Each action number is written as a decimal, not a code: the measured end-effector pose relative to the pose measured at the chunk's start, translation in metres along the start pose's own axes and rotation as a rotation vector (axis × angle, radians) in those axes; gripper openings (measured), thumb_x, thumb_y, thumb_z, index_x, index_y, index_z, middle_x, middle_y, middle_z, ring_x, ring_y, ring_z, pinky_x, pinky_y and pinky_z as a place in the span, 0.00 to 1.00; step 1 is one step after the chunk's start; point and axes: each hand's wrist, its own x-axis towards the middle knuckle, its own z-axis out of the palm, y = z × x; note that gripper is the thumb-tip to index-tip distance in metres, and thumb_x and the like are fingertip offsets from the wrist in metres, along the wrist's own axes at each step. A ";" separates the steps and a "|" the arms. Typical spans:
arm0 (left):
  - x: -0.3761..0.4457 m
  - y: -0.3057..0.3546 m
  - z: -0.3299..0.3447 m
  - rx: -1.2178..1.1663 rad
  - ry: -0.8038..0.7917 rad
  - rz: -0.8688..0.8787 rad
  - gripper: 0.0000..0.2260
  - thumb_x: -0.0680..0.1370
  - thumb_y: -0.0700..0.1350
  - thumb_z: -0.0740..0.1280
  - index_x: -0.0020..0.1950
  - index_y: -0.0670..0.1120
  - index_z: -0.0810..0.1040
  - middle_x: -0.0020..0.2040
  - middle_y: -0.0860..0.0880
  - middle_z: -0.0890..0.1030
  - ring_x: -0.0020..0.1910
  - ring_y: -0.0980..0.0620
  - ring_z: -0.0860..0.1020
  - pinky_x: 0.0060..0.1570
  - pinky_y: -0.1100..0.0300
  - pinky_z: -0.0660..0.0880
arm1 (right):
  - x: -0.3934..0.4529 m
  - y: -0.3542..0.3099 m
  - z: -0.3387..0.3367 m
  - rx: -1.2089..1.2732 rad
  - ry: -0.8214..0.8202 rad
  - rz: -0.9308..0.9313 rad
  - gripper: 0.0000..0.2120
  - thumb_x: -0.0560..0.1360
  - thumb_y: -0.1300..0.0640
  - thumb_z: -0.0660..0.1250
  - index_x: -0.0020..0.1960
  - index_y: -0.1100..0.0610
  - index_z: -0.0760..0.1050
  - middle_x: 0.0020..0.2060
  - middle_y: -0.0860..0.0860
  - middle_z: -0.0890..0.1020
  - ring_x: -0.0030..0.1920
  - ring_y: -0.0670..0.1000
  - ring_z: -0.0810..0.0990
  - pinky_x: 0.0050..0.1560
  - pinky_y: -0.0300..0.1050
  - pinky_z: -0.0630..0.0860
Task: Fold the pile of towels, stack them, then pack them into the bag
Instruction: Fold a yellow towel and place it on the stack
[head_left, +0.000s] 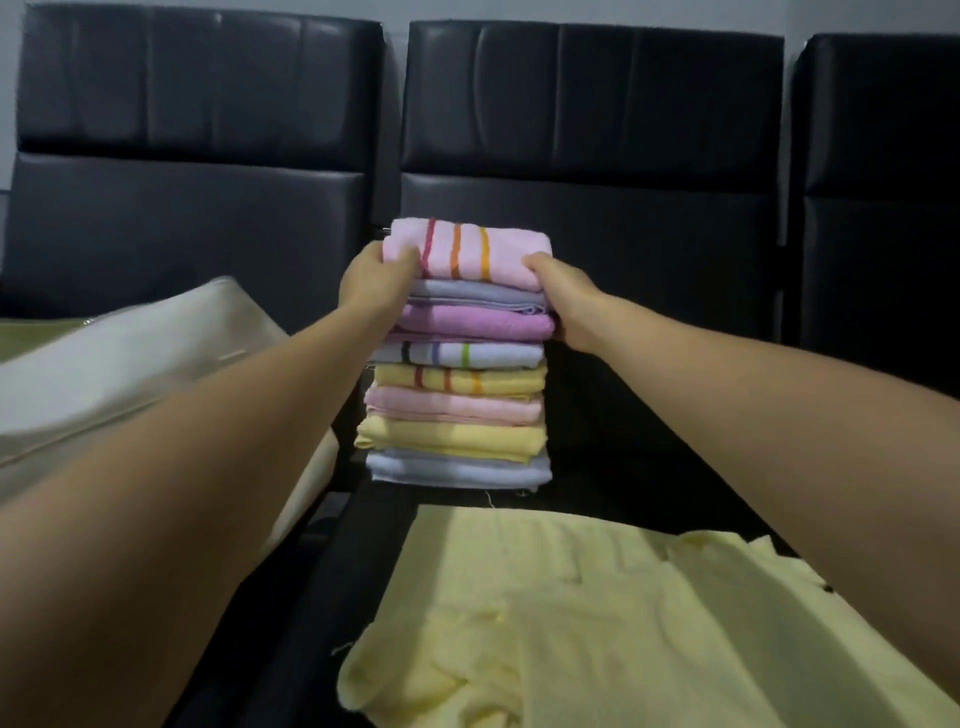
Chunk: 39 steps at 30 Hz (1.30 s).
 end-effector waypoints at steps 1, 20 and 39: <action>-0.001 -0.003 -0.003 0.033 -0.037 -0.006 0.15 0.81 0.54 0.59 0.59 0.45 0.76 0.52 0.47 0.77 0.49 0.48 0.75 0.47 0.57 0.69 | -0.001 0.002 0.002 -0.035 -0.023 0.021 0.18 0.79 0.47 0.59 0.61 0.58 0.73 0.53 0.58 0.81 0.53 0.58 0.81 0.60 0.56 0.77; -0.245 0.022 0.009 0.168 -0.426 -0.080 0.12 0.81 0.45 0.58 0.38 0.49 0.74 0.37 0.51 0.75 0.43 0.49 0.74 0.36 0.59 0.66 | -0.231 0.103 -0.062 -0.239 0.069 0.039 0.15 0.79 0.48 0.62 0.48 0.59 0.79 0.35 0.49 0.77 0.34 0.47 0.74 0.35 0.45 0.71; -0.309 0.007 -0.043 0.561 -0.652 -0.050 0.11 0.76 0.56 0.69 0.39 0.51 0.73 0.39 0.55 0.77 0.39 0.58 0.74 0.36 0.64 0.67 | -0.231 0.136 -0.147 -1.012 0.033 0.235 0.28 0.72 0.37 0.66 0.63 0.56 0.73 0.55 0.52 0.77 0.54 0.53 0.76 0.46 0.45 0.72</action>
